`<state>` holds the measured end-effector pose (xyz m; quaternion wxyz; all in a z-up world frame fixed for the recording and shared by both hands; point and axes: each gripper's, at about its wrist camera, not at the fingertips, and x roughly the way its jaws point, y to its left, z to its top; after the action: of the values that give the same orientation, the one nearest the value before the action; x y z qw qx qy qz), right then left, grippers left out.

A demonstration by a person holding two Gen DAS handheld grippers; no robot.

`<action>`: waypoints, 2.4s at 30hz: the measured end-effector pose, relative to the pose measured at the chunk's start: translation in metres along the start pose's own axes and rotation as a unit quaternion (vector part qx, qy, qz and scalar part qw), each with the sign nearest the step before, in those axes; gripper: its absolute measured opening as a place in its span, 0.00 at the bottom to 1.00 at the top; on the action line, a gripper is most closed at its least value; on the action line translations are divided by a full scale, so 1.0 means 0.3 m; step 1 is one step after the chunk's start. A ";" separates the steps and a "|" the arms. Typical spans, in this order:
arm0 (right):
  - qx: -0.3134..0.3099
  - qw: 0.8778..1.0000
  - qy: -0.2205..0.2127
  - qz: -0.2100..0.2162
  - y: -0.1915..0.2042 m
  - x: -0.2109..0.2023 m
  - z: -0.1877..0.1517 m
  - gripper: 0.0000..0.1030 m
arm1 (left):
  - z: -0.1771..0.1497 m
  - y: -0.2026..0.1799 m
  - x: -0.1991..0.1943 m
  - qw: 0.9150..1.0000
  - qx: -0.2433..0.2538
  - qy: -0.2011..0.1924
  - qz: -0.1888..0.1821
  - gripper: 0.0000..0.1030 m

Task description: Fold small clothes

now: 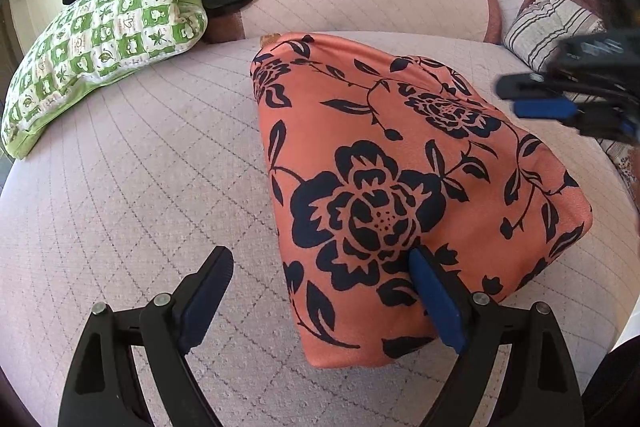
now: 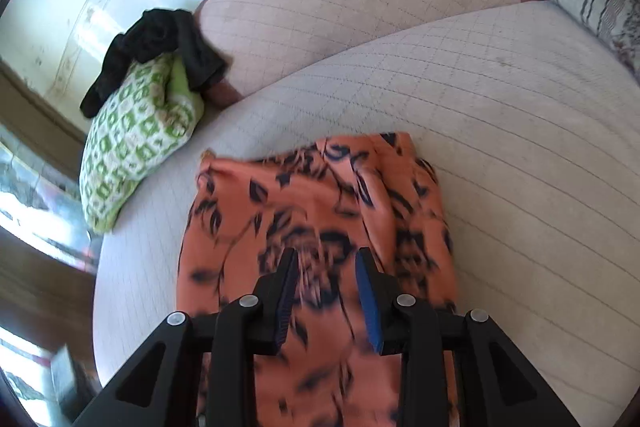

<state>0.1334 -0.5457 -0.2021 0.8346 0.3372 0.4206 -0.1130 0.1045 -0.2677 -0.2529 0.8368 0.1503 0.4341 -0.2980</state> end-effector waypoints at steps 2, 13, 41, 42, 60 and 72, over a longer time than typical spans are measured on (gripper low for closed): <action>-0.002 1.000 0.003 0.010 -0.005 -0.038 -0.038 0.32 | -0.002 -0.003 -0.001 1.000 -0.001 0.000 0.001 0.87; 0.007 0.997 0.068 -0.024 -0.109 0.028 -0.192 0.33 | -0.009 -0.006 0.000 1.000 0.010 -0.003 0.007 0.88; -0.042 0.998 -0.050 0.024 -0.004 -0.082 -0.152 0.77 | 0.089 0.157 -0.192 0.985 -0.027 -0.114 0.127 0.89; -0.041 0.998 -0.048 0.023 -0.004 -0.078 -0.152 0.77 | 0.091 0.175 -0.192 0.985 -0.035 -0.112 0.129 0.89; -0.028 0.998 -0.057 0.009 -0.016 -0.052 -0.155 0.77 | 0.078 0.270 -0.166 0.984 -0.084 -0.084 0.130 0.89; -0.029 0.998 -0.058 0.009 -0.014 -0.054 -0.154 0.77 | 0.078 0.307 -0.182 0.980 -0.097 -0.094 0.145 0.89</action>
<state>0.0924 -0.5199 -0.2108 0.8683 0.3090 0.3714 -0.1129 0.1532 -0.1881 -0.1955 0.9190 0.1008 0.3536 -0.1422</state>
